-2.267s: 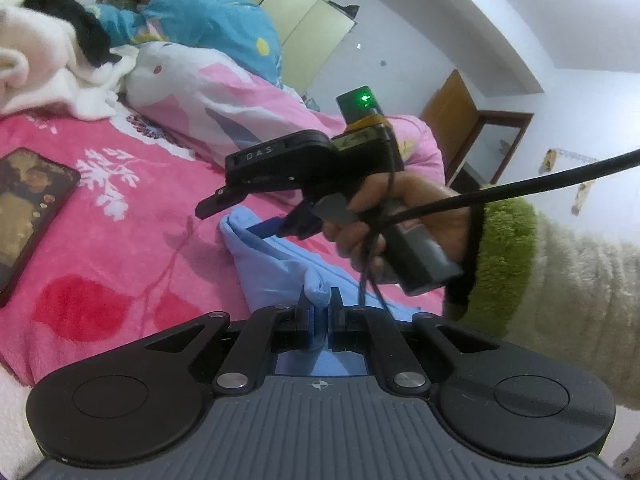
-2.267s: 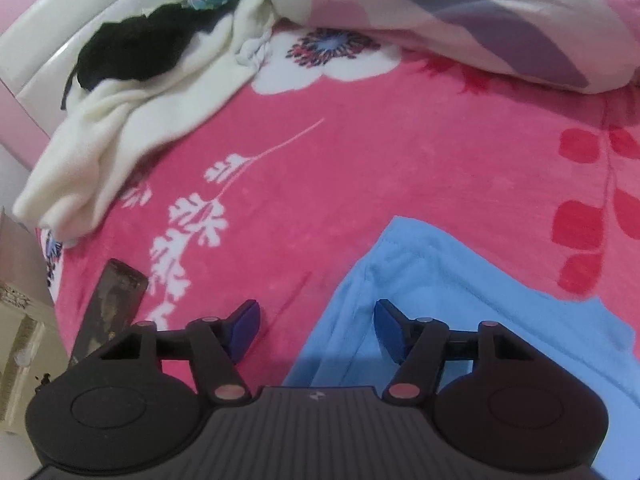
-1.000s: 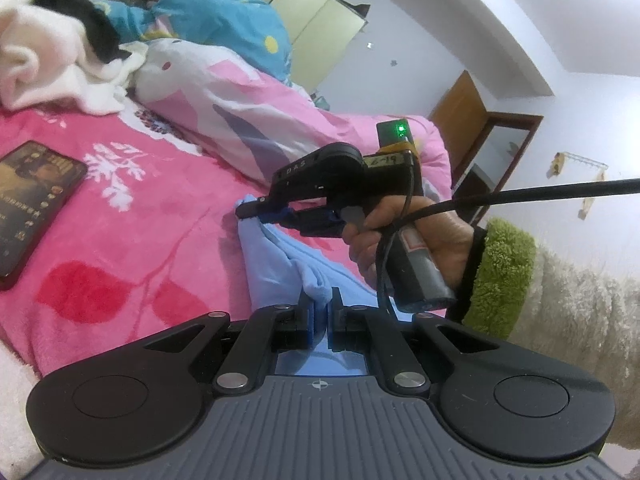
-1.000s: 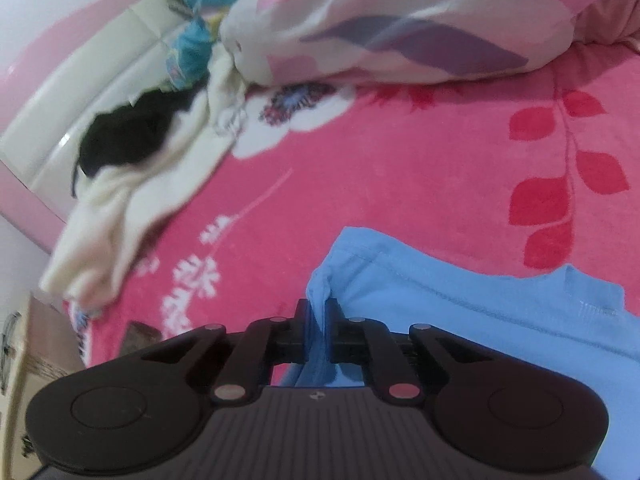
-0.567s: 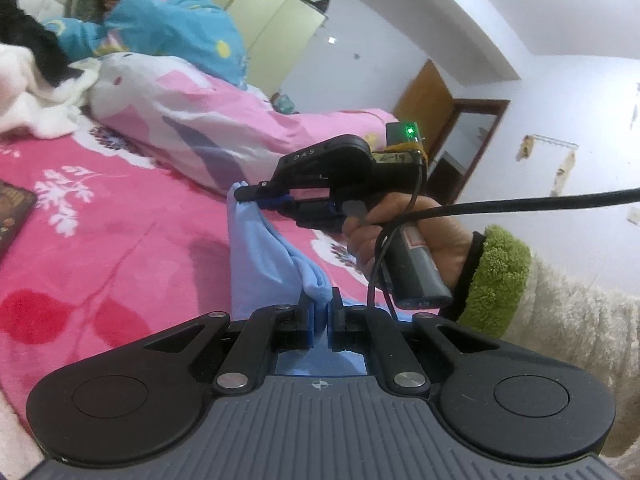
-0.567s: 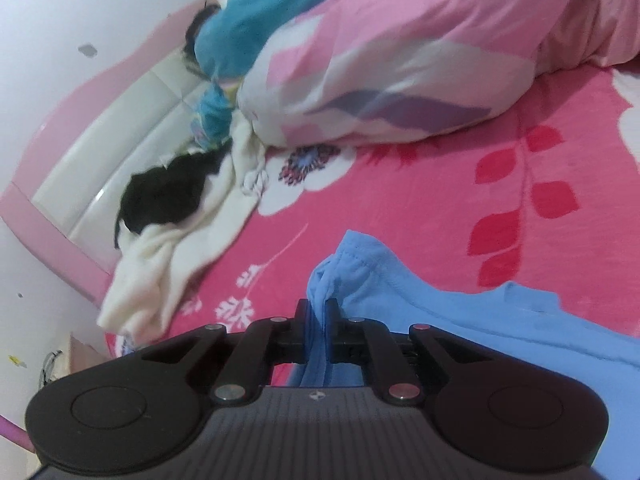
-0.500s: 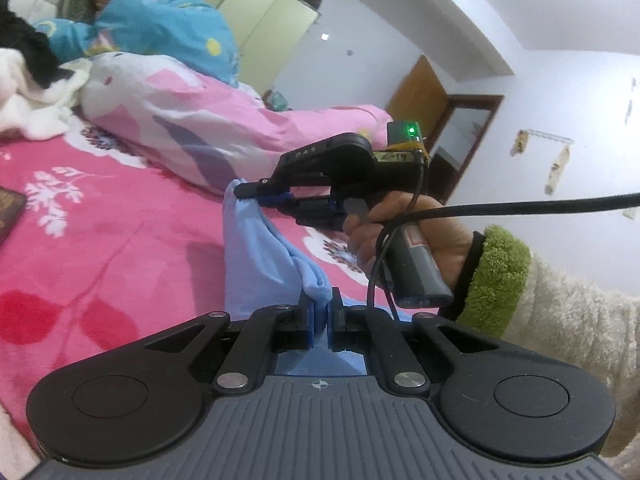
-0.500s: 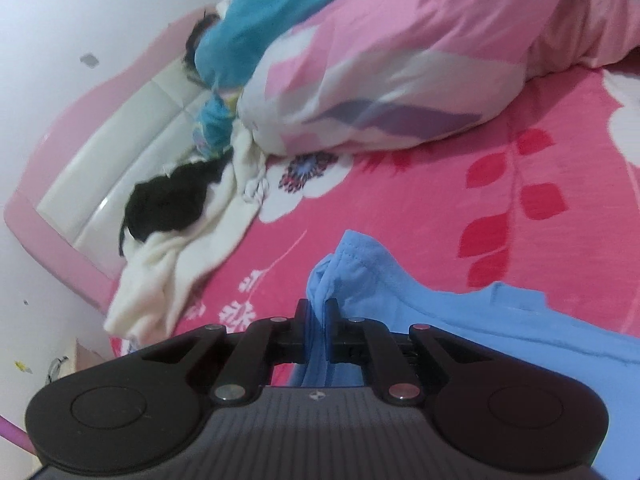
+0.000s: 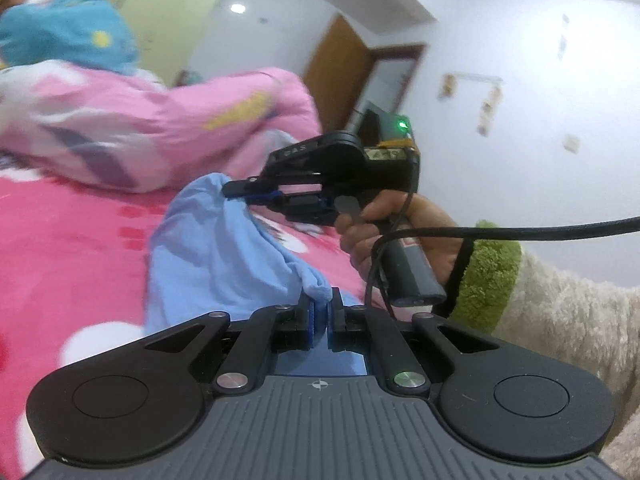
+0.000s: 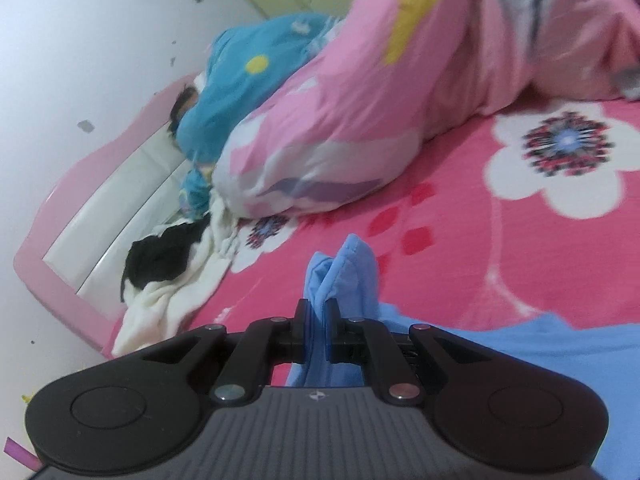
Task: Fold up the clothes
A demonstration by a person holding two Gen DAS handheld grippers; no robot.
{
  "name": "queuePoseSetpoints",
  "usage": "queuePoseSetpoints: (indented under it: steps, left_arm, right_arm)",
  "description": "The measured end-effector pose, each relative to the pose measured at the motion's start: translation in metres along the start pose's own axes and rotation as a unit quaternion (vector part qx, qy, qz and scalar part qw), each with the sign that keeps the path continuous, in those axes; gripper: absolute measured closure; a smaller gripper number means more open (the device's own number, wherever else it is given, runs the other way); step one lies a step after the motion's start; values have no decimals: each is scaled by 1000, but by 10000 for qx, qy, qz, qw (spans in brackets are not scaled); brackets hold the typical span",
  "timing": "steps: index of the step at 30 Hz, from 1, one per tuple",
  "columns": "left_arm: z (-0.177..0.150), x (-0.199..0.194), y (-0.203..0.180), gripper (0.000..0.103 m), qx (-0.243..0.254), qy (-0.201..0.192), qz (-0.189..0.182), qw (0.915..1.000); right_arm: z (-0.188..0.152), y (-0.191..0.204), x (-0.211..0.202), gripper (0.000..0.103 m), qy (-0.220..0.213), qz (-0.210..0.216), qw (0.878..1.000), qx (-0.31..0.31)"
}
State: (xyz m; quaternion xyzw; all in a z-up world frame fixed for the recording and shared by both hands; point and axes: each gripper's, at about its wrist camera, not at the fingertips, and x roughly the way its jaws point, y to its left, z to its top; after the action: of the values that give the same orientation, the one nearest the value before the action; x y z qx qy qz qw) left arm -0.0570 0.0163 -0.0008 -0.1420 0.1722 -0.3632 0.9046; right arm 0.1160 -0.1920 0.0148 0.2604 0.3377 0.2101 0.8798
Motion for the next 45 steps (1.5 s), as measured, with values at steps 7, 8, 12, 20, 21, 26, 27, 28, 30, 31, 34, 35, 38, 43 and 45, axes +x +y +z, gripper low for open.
queuePoseSetpoints:
  steps: [7, 8, 12, 20, 21, 26, 27, 28, 30, 31, 34, 35, 38, 43, 45]
  left_arm:
    - [-11, 40, -38, 99, 406, 556, -493, 9964]
    - [-12, 45, -41, 99, 432, 626, -549, 9956]
    - [-18, 70, -54, 99, 459, 895, -735, 9922]
    - [-18, 104, -73, 99, 696, 1224, -1022, 9847]
    - [-19, 107, -76, 99, 721, 1256, -1052, 9838]
    - [-25, 122, -83, 99, 744, 1437, -1126, 9804]
    - [-26, 124, -84, 99, 747, 1470, -1135, 9798]
    - [-27, 125, -85, 99, 752, 1493, -1145, 9792]
    - [-26, 128, -86, 99, 790, 1502, -1158, 9787]
    - [-26, 129, -87, 99, 799, 1505, -1164, 9785]
    - [-28, 129, -89, 99, 777, 1534, -1185, 9780]
    - [-29, 129, -90, 99, 771, 1543, -1196, 9777]
    - [-32, 131, -92, 99, 759, 1579, -1229, 9768]
    - [-38, 139, -91, 99, 782, 1743, -1257, 9735]
    - [-42, 143, -90, 99, 758, 1826, -1257, 9722]
  right_arm:
    - [-8, -56, -40, 96, -133, -213, 9993, 286]
    - [-9, -64, -45, 96, -152, -244, 9991, 328]
    - [-13, -96, -68, 96, -227, -365, 9979, 492]
    - [-19, -135, -99, 97, -390, -408, 9963, 647]
    - [-20, -139, -102, 97, -401, -420, 9961, 665]
    - [-26, -159, -114, 97, -406, -524, 9950, 754]
    - [-27, -162, -116, 97, -416, -519, 9946, 796]
    - [-29, -165, -118, 97, -427, -514, 9942, 839]
    - [-28, -167, -120, 97, -470, -464, 9942, 849]
    - [-28, -166, -120, 97, -480, -484, 9944, 803]
    - [-27, -163, -122, 97, -464, -617, 9946, 688]
    - [-27, -163, -123, 97, -464, -645, 9945, 685]
    - [-27, -162, -125, 97, -465, -738, 9941, 637]
    - [-30, -157, -124, 97, -349, -1143, 9922, 361]
    - [-31, -154, -121, 97, -280, -1321, 9906, 218]
